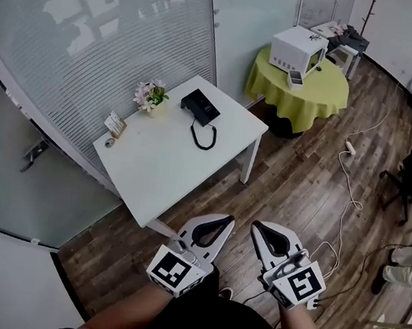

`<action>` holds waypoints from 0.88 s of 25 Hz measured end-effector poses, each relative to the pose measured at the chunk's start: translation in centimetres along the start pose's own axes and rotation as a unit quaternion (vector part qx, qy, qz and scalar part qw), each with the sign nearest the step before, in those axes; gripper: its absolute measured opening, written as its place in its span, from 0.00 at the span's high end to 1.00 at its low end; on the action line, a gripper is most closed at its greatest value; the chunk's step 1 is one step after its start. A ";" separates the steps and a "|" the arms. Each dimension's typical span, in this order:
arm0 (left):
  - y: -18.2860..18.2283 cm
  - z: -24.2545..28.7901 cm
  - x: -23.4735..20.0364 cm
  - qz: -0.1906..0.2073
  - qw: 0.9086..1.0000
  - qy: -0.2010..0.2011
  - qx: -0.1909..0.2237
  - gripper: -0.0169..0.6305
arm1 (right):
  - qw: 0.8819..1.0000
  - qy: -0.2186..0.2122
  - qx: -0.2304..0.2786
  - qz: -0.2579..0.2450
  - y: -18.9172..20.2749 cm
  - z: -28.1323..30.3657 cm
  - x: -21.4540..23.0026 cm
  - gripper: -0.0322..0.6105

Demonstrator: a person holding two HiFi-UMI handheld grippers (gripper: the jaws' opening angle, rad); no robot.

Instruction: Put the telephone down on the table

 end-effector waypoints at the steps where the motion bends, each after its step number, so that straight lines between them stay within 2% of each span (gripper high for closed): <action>1: 0.1 0.4 -0.6 -0.001 1.000 0.001 0.001 0.96 | 1.000 0.001 -0.001 0.000 0.0 0.5 0.4 0.92; 4: 0.3 1.7 -2.3 -0.016 1.000 0.002 0.008 0.96 | 1.000 0.006 -0.008 0.001 -0.1 1.8 1.7 0.92; 12: 0.5 4.0 -9.2 -0.020 1.000 0.019 -0.004 0.96 | 1.000 0.018 -0.024 0.004 0.2 8.1 4.8 0.92; 22: 0.8 5.0 -16.6 -0.032 0.999 0.032 0.004 0.96 | 0.999 0.024 -0.028 0.004 -0.1 15.7 6.2 0.92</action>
Point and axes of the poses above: the fingertips, and each gripper's own axes: z forward along the fingers, x to its right, y out of its underside, the point moved 7 cm from there along -z, backward along the fingers, and after that the axes turned 7 degrees about y, right-handed, at the moved point
